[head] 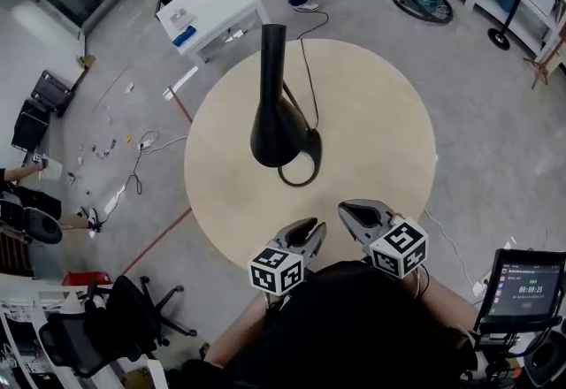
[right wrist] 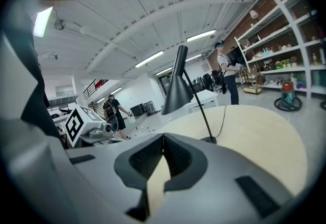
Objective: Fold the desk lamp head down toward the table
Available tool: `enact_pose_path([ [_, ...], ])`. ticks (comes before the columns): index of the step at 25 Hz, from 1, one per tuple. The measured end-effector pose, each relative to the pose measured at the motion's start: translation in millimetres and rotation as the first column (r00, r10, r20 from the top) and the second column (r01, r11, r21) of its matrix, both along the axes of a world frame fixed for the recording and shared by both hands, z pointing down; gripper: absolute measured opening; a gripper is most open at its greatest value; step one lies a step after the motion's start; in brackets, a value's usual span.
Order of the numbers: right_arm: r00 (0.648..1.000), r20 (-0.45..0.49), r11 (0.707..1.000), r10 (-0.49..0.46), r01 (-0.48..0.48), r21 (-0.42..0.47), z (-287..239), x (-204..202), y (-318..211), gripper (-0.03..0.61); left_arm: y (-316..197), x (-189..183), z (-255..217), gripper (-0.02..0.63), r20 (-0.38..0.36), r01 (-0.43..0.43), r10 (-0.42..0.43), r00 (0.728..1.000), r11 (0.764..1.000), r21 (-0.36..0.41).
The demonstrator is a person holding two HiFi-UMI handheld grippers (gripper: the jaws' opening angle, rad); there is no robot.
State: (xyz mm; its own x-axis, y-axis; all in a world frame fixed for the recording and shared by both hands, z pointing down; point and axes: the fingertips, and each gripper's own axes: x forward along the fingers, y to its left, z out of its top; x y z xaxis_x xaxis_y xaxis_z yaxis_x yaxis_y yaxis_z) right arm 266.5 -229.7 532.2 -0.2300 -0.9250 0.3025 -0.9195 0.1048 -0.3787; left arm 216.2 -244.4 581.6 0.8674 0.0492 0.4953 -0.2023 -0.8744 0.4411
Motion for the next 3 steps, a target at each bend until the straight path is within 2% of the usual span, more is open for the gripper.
enact_pose_path([
  [3,1.0,0.0,1.0,0.009,-0.009,-0.005,-0.7,-4.5,6.7,0.005,-8.5,-8.5,1.0,0.095,-0.011,0.065,-0.066,0.998,0.998,-0.021],
])
